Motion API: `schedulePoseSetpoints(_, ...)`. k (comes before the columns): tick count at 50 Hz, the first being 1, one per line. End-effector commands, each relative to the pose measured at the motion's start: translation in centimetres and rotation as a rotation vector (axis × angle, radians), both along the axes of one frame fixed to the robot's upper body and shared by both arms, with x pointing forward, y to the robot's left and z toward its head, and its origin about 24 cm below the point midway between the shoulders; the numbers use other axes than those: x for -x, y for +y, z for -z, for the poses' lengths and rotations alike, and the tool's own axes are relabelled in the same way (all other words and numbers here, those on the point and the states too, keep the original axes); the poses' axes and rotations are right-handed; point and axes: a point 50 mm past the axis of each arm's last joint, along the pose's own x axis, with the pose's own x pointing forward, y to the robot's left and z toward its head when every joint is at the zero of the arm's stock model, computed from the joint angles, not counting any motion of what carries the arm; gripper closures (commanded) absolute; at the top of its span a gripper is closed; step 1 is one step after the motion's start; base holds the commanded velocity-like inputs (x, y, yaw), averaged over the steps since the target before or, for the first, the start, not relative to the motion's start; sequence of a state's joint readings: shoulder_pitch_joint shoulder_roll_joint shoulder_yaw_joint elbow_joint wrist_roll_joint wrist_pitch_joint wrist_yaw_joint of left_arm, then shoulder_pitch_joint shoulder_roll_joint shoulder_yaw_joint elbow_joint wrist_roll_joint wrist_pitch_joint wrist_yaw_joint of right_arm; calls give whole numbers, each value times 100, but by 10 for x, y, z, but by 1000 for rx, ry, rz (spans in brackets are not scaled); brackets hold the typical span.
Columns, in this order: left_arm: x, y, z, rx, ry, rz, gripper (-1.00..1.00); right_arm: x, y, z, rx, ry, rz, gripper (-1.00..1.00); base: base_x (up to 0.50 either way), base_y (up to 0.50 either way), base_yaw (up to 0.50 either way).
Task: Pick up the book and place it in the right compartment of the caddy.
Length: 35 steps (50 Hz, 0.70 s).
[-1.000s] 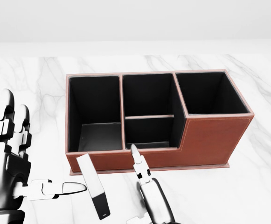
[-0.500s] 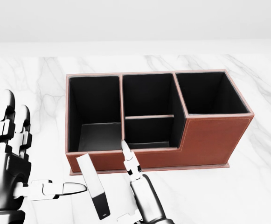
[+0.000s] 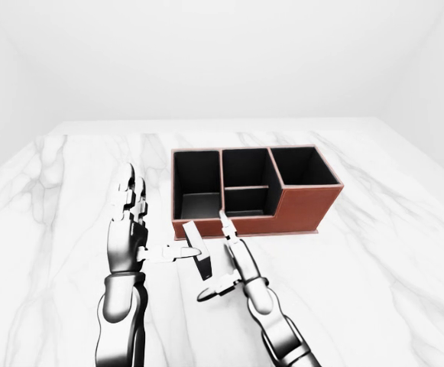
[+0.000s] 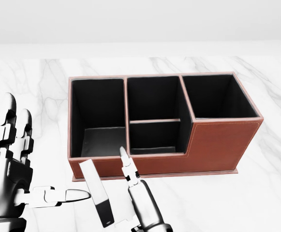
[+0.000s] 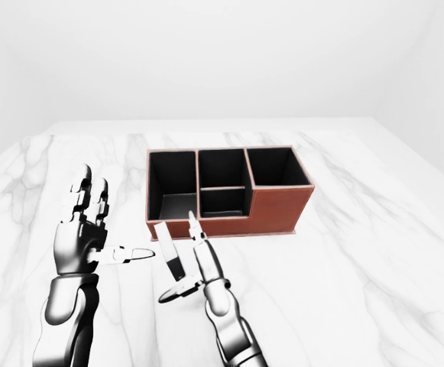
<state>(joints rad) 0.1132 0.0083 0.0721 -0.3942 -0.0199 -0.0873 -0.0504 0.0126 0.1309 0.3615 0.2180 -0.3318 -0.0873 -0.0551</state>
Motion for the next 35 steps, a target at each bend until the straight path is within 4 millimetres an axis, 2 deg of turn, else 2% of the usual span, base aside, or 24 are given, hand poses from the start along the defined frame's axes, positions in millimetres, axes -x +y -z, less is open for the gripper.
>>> schedulePoseSetpoints(1, 1, -1, 4, 4, 16, 13, -100, -5, 4, 7, 10, 34, 3, -100, 0, 0, 0)
schedulePoseSetpoints(35, 0, -1, 6, 4, 27, 16, -100, -13, 9, 27, 49, 124, 8, -100, 0, 0, 0)
